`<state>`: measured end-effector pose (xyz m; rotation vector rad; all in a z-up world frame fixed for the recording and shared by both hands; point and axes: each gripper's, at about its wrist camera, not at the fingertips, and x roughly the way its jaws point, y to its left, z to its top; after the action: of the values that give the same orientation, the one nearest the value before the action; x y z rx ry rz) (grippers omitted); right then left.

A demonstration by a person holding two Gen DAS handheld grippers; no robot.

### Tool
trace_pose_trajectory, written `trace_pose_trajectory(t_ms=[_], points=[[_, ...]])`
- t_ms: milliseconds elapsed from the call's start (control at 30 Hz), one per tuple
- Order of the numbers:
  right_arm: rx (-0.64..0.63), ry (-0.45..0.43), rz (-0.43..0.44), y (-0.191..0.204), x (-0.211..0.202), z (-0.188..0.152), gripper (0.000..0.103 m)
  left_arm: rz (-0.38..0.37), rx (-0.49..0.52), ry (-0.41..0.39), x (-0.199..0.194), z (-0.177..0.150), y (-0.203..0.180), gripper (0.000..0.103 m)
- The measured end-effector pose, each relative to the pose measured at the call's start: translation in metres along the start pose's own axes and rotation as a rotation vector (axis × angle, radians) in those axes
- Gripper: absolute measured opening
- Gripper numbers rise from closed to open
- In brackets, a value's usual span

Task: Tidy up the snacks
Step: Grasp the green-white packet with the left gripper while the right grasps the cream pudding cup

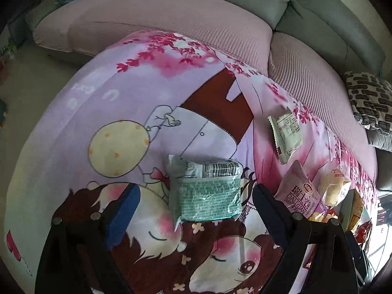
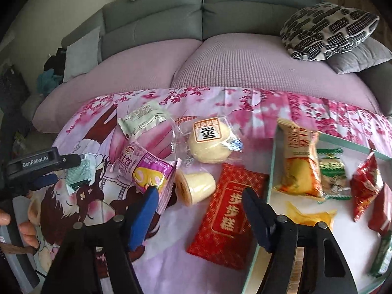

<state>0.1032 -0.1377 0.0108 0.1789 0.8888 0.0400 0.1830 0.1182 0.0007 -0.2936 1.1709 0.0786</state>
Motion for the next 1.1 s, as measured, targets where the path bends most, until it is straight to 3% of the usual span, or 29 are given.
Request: trace_pose_trajectory(t_ms=[167, 467, 633, 800, 1100], points=[[0.003, 0.031, 0.001, -0.001, 0.02, 0.004, 0.062, -0.011, 0.027, 0.025, 0.015, 0.003, -0.009, 0.093], [-0.024, 0.048, -0.003, 0.0, 0.039, 0.007, 0.051, 0.069, 0.072, 0.025, 0.029, 0.007, -0.018, 0.091], [-0.043, 0.064, 0.003, 0.007, 0.046, 0.005, 0.045, 0.152, 0.106, 0.014, 0.031, 0.005, -0.025, 0.074], [-0.04, 0.066, 0.008, 0.008, 0.046, 0.005, 0.044, 0.152, 0.103, 0.007, 0.029, 0.005, -0.025, 0.063], [-0.038, 0.063, 0.007, 0.01, 0.038, 0.004, 0.042, 0.109, 0.072, -0.007, 0.016, 0.003, -0.024, 0.058]])
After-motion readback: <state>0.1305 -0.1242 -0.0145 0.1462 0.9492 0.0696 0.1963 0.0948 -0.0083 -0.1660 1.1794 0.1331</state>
